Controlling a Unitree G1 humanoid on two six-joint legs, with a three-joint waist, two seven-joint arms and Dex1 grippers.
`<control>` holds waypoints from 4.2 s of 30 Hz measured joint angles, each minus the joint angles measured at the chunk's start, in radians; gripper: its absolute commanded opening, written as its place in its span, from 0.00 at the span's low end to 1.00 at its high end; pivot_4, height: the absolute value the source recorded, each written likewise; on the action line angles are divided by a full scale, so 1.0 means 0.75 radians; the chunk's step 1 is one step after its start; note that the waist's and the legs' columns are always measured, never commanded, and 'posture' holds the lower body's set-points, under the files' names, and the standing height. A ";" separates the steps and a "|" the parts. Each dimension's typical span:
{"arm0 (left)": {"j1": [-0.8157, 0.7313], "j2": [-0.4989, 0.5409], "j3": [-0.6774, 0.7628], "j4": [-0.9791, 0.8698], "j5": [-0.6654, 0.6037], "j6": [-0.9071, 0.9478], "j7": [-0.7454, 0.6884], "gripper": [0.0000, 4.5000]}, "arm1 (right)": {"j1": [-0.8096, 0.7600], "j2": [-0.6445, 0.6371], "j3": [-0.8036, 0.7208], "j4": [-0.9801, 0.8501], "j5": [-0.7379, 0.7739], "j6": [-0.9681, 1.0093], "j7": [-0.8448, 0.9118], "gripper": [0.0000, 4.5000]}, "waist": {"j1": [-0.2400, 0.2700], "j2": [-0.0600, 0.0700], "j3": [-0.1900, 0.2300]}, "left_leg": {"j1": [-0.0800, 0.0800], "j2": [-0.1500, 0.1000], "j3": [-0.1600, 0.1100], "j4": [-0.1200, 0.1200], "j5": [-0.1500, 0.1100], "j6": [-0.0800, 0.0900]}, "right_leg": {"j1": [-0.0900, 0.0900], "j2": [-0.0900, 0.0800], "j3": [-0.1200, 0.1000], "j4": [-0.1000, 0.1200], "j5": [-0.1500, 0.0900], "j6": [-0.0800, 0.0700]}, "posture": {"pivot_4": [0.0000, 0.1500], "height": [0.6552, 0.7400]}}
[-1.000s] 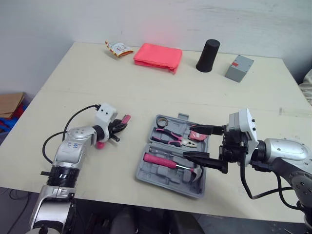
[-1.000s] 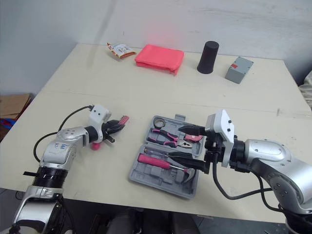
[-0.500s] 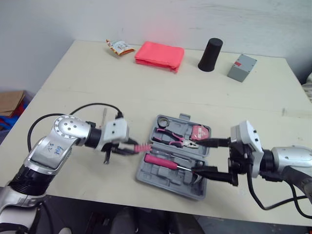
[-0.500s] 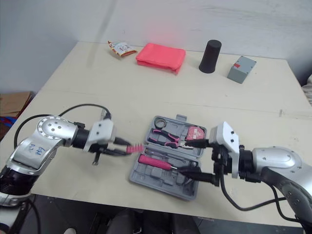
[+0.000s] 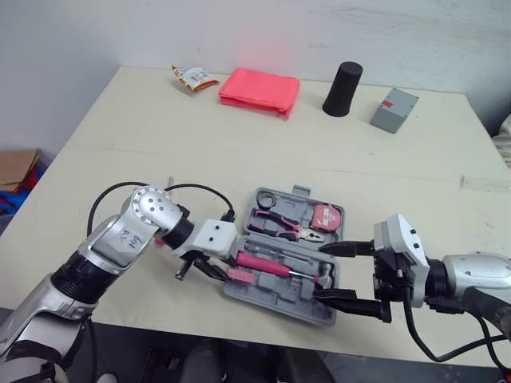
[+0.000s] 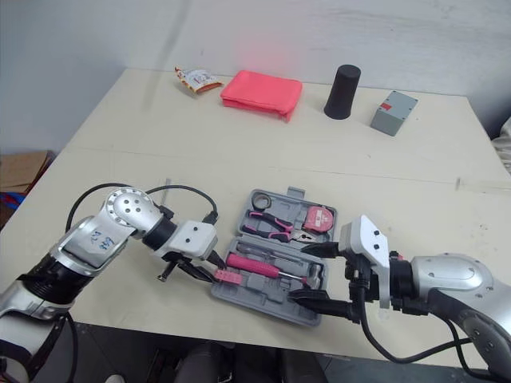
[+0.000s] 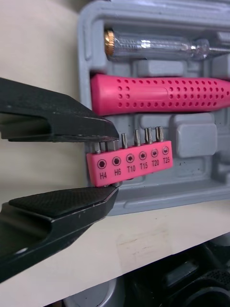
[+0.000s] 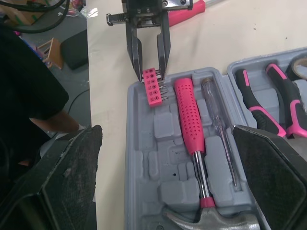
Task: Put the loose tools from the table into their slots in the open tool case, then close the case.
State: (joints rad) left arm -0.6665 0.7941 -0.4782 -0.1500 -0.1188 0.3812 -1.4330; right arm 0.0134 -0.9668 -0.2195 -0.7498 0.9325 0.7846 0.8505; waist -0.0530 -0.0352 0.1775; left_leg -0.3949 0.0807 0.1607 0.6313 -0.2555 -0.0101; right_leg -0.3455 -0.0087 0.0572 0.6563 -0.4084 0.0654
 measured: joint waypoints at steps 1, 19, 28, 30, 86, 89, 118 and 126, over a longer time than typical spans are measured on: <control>-0.001 -0.007 -0.008 0.010 0.011 -0.005 -0.001 0.14 | 0.006 0.000 -0.006 -0.007 0.000 0.000 -0.007 1.00 | -0.001 0.000 0.000 | 0.000 0.000 0.000 0.000 0.000 0.000 | 0.000 0.000 0.000 0.000 0.000 0.000 | 1.00 0.94; -0.065 -0.112 -0.054 0.086 0.121 -0.040 0.000 0.14 | 0.014 0.043 -0.018 -0.020 -0.003 -0.029 -0.079 1.00 | 0.001 0.000 0.000 | 0.001 0.000 -0.001 0.002 0.001 0.001 | 0.001 0.000 0.000 0.003 0.000 0.000 | 1.00 0.94; -0.036 -0.047 0.123 -0.033 -0.080 0.155 -0.048 0.76 | 0.035 0.046 -0.021 -0.022 -0.004 -0.030 -0.081 1.00 | -0.007 0.000 0.000 | 0.002 0.000 -0.001 0.001 0.001 0.000 | 0.001 0.000 -0.001 0.004 0.000 0.000 | 1.00 0.94; 0.006 -0.033 0.184 -0.045 -0.133 0.157 -0.055 0.76 | 0.047 0.046 -0.023 -0.022 -0.005 -0.030 -0.078 1.00 | -0.004 0.000 0.000 | 0.003 0.000 -0.001 0.000 0.002 0.000 | 0.002 0.000 -0.001 0.004 0.000 0.000 | 1.00 0.94; 0.135 -0.152 0.228 0.206 -0.097 -0.163 0.162 0.02 | 0.022 0.068 -0.030 0.000 -0.092 -0.057 -0.086 1.00 | -0.010 0.006 -0.007 | 0.005 0.000 -0.002 -0.002 0.002 0.000 | 0.002 0.001 -0.001 0.006 0.001 0.000 | 1.00 0.94; 0.202 -0.112 0.418 0.120 -0.251 0.026 0.214 0.02 | 0.120 0.069 -0.126 0.002 -0.090 -0.054 -0.093 1.00 | -0.003 0.006 -0.007 | 0.002 0.000 -0.003 -0.002 0.002 0.000 | 0.002 0.000 -0.001 0.003 0.000 0.001 | 1.00 0.94; 0.652 0.042 1.230 -0.283 -0.683 0.662 0.881 0.99 | 0.685 0.472 -0.734 0.044 -0.193 -0.048 -0.300 1.00 | -0.001 -0.008 0.002 | 0.005 -0.001 -0.005 -0.012 -0.006 -0.012 | 0.005 -0.001 -0.004 -0.005 0.000 -0.004 | 1.00 0.94; 0.141 -0.087 0.724 -0.389 -0.876 0.694 0.645 0.99 | 0.482 0.751 -0.437 -0.192 -0.240 0.187 -0.961 1.00 | -0.009 -0.004 0.002 | 0.006 -0.001 -0.001 -0.012 0.000 -0.008 | 0.001 0.002 0.000 -0.002 0.000 -0.003 | 1.00 0.94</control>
State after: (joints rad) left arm -0.5608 0.7288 0.0650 -0.4416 -0.7757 0.9016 -0.9496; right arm 0.3752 -0.4032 -0.5475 -0.8936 0.7528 0.9248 0.1300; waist -0.0598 -0.0380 0.1790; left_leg -0.3908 0.0800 0.1597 0.6220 -0.2555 -0.0164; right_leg -0.3448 -0.0071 0.0569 0.6544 -0.4085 0.0634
